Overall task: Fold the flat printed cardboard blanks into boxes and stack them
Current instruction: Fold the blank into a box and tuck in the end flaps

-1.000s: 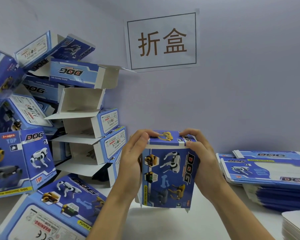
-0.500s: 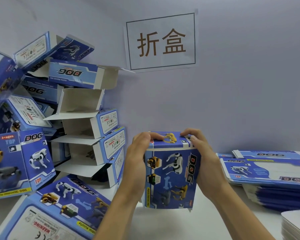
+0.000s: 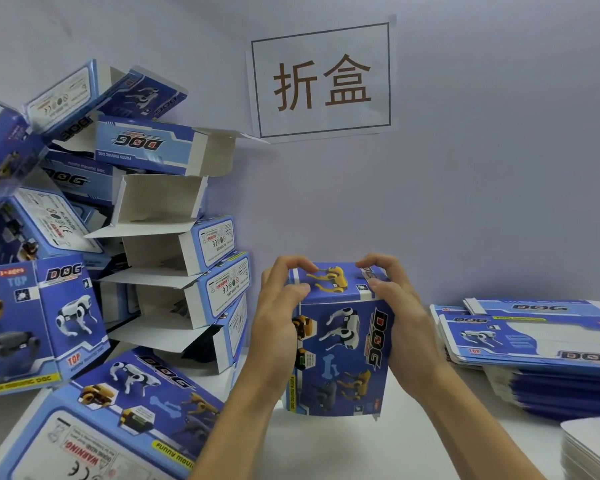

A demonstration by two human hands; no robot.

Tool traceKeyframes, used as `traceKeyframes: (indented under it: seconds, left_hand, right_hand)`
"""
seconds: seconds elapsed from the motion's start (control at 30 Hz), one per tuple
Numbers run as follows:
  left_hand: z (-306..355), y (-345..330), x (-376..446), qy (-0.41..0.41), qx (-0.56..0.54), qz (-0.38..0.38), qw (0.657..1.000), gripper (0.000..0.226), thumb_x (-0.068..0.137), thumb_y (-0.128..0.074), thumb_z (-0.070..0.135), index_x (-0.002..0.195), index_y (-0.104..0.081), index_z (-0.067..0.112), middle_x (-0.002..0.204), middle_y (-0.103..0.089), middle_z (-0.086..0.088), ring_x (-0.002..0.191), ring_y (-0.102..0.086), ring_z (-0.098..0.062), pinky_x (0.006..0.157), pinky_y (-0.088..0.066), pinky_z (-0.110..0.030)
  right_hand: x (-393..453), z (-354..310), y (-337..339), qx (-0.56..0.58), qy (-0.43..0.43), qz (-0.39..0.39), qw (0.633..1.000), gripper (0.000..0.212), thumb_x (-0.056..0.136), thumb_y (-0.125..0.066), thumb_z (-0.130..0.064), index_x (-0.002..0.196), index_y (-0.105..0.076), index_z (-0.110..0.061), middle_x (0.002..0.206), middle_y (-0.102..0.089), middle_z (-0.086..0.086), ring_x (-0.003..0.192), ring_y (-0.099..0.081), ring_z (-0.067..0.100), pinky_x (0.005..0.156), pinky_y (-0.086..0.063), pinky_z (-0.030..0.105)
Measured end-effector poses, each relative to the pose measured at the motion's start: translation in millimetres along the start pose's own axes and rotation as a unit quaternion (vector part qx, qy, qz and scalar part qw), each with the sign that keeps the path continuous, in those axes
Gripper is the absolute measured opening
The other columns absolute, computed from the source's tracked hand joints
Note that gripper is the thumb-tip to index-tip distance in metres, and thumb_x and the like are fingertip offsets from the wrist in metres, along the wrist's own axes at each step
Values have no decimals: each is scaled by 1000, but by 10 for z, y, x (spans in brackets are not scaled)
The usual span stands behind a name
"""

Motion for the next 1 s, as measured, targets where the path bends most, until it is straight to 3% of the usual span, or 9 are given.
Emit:
traceKeyframes:
  seconds: [0.2, 0.47, 0.57, 0.67, 0.73, 0.8, 0.87, 0.9, 1.0]
  left_hand:
    - [19, 27, 10, 25, -10, -7, 1000, 30, 104, -42, 16, 91, -61, 34, 126, -58, -14, 102, -72, -28, 59, -59, -33]
    - [55, -32, 2, 7, 1, -26, 1000, 33, 103, -44, 13, 90, -64, 35, 124, -56, -8, 99, -73, -24, 54, -56, -27]
    - [71, -62, -35, -5, 16, -60, 998, 8, 93, -59, 32, 94, -66, 37, 126, -54, -5, 106, -70, -19, 61, -59, -28]
    - [82, -59, -47, -47, 97, -106, 989, 34, 72, -76, 32, 105, -66, 35, 123, -48, 2, 107, -66, -3, 64, -59, -23]
    - [97, -14, -21, -66, 126, -87, 986, 40, 68, -80, 29, 105, -68, 32, 121, -50, -1, 106, -62, 3, 65, -59, -21]
    - [55, 81, 20, -68, 119, -36, 990, 44, 66, -81, 33, 108, -68, 34, 122, -55, 0, 107, -65, -5, 70, -62, -29]
    - [-28, 209, 67, -48, 85, 36, 995, 61, 64, -81, 37, 121, -58, 38, 127, -56, 4, 110, -67, -18, 72, -62, -38]
    - [-77, 270, 88, -33, 50, 74, 995, 71, 63, -81, 39, 128, -52, 39, 130, -55, 5, 109, -68, -21, 72, -62, -38]
    - [-208, 437, 115, 15, -40, 194, 980, 85, 62, -80, 47, 136, -40, 37, 137, -54, -3, 103, -72, -19, 73, -62, -40]
  right_hand:
    - [-13, 31, -2, 20, -5, 1, 1000, 18, 92, -51, -21, 103, -57, -34, 113, -65, 18, 81, -71, 31, 64, -56, 40]
    - [-8, -3, 16, 7, 1, -8, 1000, 31, 78, -52, -25, 105, -58, -38, 105, -68, 12, 79, -72, 31, 61, -58, 38]
    - [3, -41, 59, -7, 22, 17, 1000, 33, 78, -54, -25, 108, -56, -36, 110, -65, 17, 78, -72, 31, 64, -57, 40]
    - [20, -86, 141, 1, 37, 38, 999, 35, 78, -57, -25, 111, -56, -35, 114, -61, 19, 78, -70, 32, 67, -57, 46]
    - [30, -107, 188, 10, 45, 62, 997, 29, 80, -59, -29, 108, -57, -36, 113, -59, 16, 84, -69, 29, 75, -55, 50]
    - [35, -139, 255, -21, 72, 115, 991, 25, 80, -57, -32, 105, -58, -38, 108, -59, 7, 92, -65, 18, 79, -54, 38]
    - [31, -173, 346, -89, 108, 187, 972, 23, 84, -57, -28, 107, -58, -32, 101, -58, 0, 90, -59, 7, 65, -49, 15]
    - [30, -188, 386, -122, 121, 217, 961, 18, 88, -57, -22, 106, -58, -26, 95, -59, -2, 85, -57, 6, 56, -46, 10]
    - [43, -149, 398, -231, 44, 213, 948, 19, 92, -50, -4, 86, -66, -13, 61, -62, -9, 56, -56, 4, 43, -40, 14]
Point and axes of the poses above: each hand's wrist, its own x-axis towards the middle knuckle, its own y-axis out of the back of the hand, z = x × y, the point moved 5 cm from there along x, towards the middle knuckle
